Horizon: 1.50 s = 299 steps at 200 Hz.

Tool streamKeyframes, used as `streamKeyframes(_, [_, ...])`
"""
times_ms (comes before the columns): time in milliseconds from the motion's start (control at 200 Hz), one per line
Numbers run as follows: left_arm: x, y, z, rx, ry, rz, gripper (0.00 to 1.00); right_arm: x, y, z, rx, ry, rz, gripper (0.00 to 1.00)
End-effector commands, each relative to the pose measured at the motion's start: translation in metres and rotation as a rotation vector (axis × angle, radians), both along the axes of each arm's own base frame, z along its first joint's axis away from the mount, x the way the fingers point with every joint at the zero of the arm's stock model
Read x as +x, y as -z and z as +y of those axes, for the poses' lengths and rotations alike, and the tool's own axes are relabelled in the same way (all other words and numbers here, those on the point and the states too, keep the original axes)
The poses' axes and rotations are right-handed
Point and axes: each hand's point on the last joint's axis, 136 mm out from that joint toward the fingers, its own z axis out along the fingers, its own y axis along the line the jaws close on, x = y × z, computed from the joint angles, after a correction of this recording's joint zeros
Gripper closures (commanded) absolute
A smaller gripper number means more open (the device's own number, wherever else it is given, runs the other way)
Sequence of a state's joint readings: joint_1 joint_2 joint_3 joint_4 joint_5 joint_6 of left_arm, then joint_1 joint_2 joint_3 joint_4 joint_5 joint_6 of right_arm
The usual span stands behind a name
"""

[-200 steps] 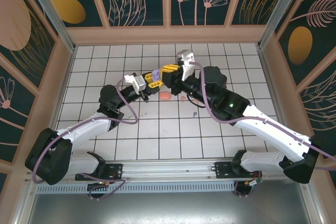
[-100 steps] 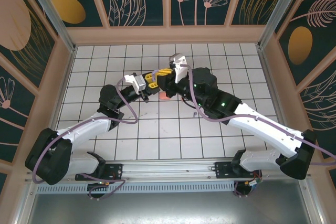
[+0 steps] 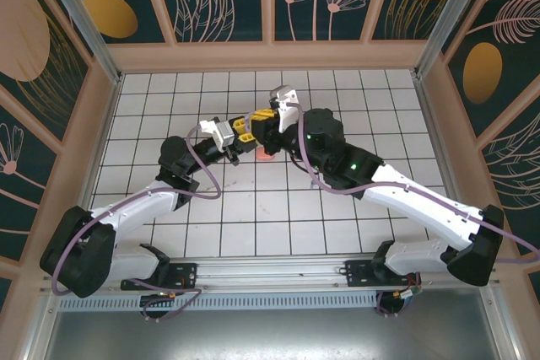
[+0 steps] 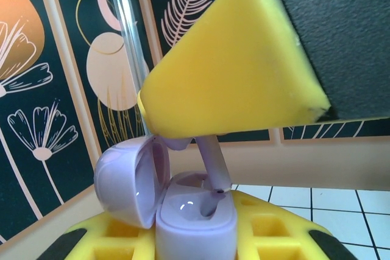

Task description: Insert wireless bluetooth earbuds into charging case

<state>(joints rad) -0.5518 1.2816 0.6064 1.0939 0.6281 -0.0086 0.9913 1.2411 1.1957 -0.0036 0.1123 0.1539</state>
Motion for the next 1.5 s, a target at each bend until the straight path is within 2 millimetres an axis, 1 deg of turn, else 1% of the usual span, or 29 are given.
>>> streamKeyframes(0, [-0.013,-0.022,-0.001,-0.031,0.044,-0.047,1.0,0.004,0.0,0.002,0.002,0.018,-0.025,0.82])
streamKeyframes(290, [-0.013,-0.024,0.0,-0.036,0.043,-0.046,1.0,0.003,0.006,0.006,-0.01,0.0,-0.01,0.82])
streamKeyframes(546, [-0.01,-0.028,0.001,-0.045,0.026,-0.047,1.0,0.0,0.023,0.006,-0.045,-0.012,0.021,0.83])
streamKeyframes(721, [-0.008,-0.029,0.001,-0.042,0.015,-0.042,1.0,-0.007,0.028,0.003,-0.05,-0.026,0.032,0.84])
streamKeyframes(1001, [-0.006,-0.031,0.001,-0.043,0.007,-0.043,1.0,-0.011,0.031,-0.003,-0.059,-0.022,0.034,0.85])
streamKeyframes(1241, [-0.004,-0.031,0.002,-0.044,-0.005,-0.044,1.0,-0.016,0.034,0.0,-0.077,-0.034,0.036,0.86])
streamKeyframes(1492, [-0.004,-0.031,0.002,-0.038,-0.008,-0.048,1.0,-0.015,0.034,-0.003,-0.095,-0.01,0.021,0.86])
